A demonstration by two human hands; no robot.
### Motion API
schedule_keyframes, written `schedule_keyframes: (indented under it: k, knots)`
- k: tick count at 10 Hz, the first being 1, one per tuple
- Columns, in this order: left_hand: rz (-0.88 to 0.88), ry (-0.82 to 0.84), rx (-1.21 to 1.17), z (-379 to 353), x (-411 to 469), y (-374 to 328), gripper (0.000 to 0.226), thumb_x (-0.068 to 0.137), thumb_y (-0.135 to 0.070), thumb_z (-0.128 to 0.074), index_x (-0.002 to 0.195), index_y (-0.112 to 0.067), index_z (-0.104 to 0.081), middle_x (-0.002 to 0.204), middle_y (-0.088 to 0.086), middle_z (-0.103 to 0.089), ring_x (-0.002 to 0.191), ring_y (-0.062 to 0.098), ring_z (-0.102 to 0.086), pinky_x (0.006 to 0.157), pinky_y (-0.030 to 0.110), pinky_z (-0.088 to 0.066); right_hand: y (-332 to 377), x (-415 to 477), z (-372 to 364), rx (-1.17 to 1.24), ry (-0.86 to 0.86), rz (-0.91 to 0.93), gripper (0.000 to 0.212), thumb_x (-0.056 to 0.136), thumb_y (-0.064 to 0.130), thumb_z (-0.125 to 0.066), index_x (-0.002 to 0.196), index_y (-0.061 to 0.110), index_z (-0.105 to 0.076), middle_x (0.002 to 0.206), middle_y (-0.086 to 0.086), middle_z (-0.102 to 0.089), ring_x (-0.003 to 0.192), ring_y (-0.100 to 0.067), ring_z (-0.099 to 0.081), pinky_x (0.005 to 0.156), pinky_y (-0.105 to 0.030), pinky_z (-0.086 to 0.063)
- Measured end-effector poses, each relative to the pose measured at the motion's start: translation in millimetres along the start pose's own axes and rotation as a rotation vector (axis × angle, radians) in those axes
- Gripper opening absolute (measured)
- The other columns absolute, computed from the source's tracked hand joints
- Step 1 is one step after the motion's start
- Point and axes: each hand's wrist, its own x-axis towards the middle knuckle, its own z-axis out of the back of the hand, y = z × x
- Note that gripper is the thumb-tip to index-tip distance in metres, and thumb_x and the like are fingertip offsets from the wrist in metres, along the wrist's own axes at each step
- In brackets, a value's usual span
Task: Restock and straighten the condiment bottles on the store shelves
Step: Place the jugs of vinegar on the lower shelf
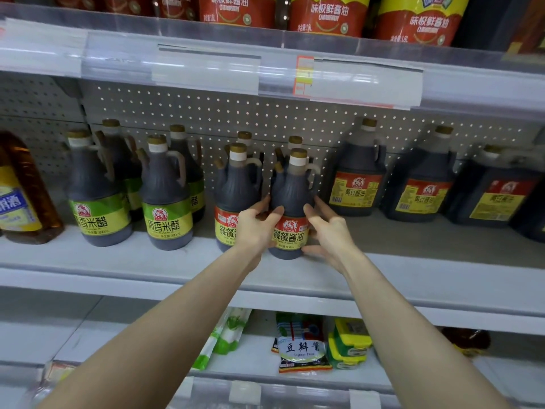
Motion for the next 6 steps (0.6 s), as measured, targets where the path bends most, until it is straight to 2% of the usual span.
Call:
schedule_keyframes:
  k: [4,6]
  knots:
    - [-0.002,-0.023,-0.003,-3.3,-1.4,0.3,0.049,0.094,-0.024,-0.060,0.140,-0.015,-0.048,0.129,0.009,-0.061,0.115,0.027,-0.059,0.096,0.052,-0.051,0.7,2.6,2.0,0.001,0.019,-0.016,0.051,0.097,0.030,-0.055,0.145,0.033,-0.038,0.143,-0.005,-0.050,0.124,-0.033,-0.053,0.074,-0.042,-0.051]
    - [-0.007,-0.038,0.004,-5.3,-2.1,1.2,0.050,0.094,-0.024,-0.060,0.141,-0.015,-0.047,0.129,0.009,-0.061,0.115,0.027,-0.059,0.096,0.052,-0.051,0.8,3.9,4.5,-0.010,0.025,-0.023,0.052,0.097,0.030,-0.055,0.145,0.034,-0.038,0.144,-0.005,-0.049,0.125,-0.034,-0.052,0.076,-0.042,-0.051]
